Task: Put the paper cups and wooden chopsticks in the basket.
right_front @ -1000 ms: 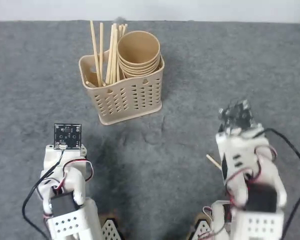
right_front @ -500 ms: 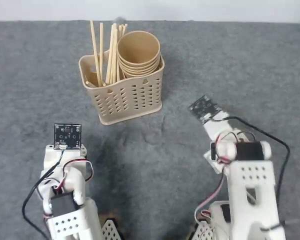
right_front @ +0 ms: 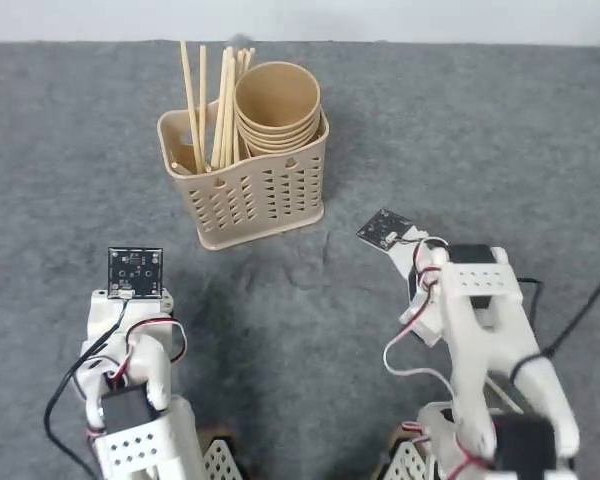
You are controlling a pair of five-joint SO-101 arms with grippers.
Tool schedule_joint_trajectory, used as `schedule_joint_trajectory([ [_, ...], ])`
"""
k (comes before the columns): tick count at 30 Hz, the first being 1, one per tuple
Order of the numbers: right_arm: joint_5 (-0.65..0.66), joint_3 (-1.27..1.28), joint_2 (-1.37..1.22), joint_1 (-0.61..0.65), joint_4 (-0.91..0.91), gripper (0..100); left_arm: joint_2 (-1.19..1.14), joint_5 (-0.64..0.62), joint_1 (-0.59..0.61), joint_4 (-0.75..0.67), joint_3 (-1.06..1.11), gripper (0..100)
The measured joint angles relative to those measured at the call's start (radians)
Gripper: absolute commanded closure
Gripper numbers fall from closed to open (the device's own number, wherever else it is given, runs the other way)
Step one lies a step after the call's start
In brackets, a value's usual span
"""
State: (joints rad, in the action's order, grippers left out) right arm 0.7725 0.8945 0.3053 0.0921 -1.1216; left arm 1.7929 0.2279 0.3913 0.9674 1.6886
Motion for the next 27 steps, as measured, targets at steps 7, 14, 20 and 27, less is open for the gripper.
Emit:
schedule_joint_trajectory([
  [7,0.0,-0.017,-0.129,-0.018,0.103,87.9,0.0,0.0,0.0,0.0,0.0,99],
  [14,-0.02,-0.02,-0.094,-0.02,0.081,99.3,0.0,0.0,0.0,0.0,0.0,99],
  [20,-0.161,-0.02,0.114,-0.02,0.005,99.1,0.0,0.0,0.0,0.0,0.0,99],
  [27,-0.219,-0.035,0.476,-0.018,-0.029,99.1,0.0,0.0,0.0,0.0,0.0,99],
])
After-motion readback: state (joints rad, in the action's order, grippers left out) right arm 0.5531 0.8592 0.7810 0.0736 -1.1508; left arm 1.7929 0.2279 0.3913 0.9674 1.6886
